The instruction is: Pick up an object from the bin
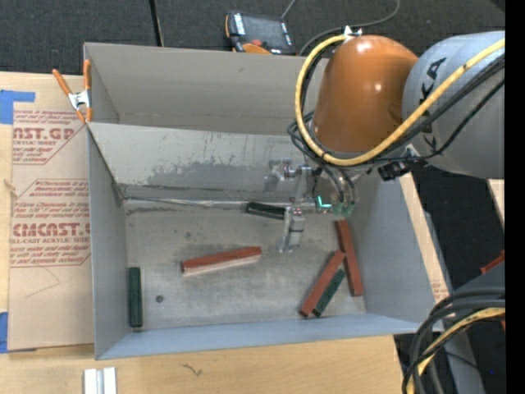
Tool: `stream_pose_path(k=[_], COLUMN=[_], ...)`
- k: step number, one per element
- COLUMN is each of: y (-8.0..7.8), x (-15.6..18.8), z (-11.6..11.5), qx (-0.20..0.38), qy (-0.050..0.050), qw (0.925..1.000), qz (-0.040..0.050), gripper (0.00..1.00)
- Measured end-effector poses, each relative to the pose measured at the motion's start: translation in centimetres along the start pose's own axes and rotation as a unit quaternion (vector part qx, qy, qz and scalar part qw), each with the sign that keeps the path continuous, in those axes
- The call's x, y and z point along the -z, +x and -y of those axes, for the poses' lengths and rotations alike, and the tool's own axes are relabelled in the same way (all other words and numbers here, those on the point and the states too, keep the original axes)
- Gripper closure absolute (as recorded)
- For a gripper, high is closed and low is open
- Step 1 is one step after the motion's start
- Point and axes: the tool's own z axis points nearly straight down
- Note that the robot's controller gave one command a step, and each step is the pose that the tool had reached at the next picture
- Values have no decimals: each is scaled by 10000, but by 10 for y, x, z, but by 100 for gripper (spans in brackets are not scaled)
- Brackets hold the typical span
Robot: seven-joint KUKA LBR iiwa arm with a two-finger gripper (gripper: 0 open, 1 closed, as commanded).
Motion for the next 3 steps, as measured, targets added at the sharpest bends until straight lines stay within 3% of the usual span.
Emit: stream_pose_path(k=[1,2,3], y=[-18,-20,-10], x=[-155,-150,-4], z=[-29,-29,-14], qx=[-1,-7,-80], qy=[-4,-7,-6], qw=[10000,10000,9999], qz=[-1,35,78], gripper=[0,100,100])
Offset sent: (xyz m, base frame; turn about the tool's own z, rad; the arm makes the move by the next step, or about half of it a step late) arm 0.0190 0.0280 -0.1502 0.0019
